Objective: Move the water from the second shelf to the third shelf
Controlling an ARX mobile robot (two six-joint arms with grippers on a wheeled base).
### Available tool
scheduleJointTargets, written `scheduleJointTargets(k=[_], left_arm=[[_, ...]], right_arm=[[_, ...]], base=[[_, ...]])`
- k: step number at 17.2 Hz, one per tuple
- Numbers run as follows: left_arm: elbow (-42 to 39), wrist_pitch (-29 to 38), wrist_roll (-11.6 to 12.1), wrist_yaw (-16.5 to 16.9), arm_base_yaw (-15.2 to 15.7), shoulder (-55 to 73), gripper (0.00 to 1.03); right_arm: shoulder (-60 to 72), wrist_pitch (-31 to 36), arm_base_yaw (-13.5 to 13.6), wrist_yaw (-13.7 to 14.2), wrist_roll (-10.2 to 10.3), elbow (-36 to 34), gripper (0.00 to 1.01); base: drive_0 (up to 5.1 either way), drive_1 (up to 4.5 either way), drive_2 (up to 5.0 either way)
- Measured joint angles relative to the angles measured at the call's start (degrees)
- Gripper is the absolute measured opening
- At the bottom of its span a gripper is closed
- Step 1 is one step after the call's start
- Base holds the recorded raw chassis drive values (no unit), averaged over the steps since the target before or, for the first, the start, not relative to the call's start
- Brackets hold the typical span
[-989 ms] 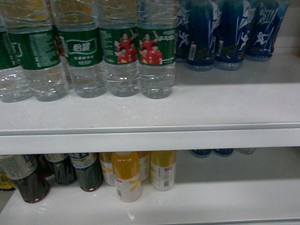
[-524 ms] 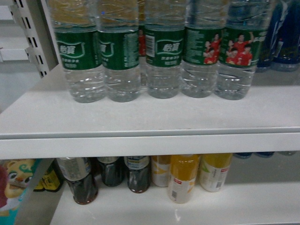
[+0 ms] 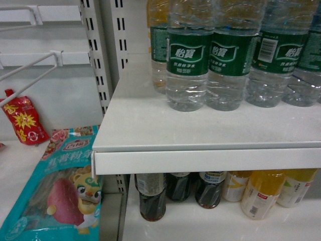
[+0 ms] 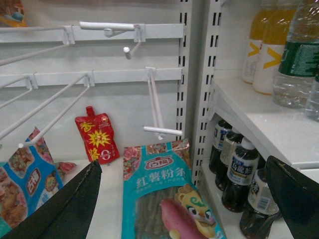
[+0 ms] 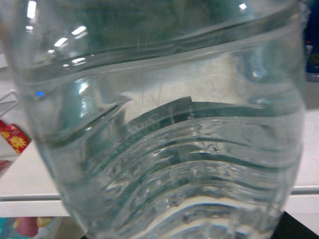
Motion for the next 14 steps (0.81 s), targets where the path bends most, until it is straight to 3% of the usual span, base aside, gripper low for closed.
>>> scheduleJointTargets(k=[1,3,10,12,14], left_arm=[[0.00,0.11,0.00,0.04,0.00,-0.02,0.98],[0.00,0.02,0.00,0.24,0.00,0.00,0.98],[0.00,0.07,0.00,0.35,0.00,0.00,0.98],[0.00,0.07,0.00,0.37,0.00,0.00,0.98],[0.00,0.09,0.00,0.39,0.00,0.00,0.98]], right_arm=[[-0.02,0.02,0.55,-1.03,0.07,0.00,0.40],[0.00,-0.28,0.24,0.31,0.17,-0.02,0.40],[0.00,-0.20,0.31,0.31,0.17,-0.02,0.40],[-0.48,7.48,1.38,4.44,0.44,-2.45,0.40],[-0.96,8.22,2.54,6.12,0.46,-1.18,0.40]], base=[[0.0,0.00,0.0],[0.0,0.00,0.0],[0.0,0.00,0.0],[0.0,0.00,0.0],[0.0,0.00,0.0]])
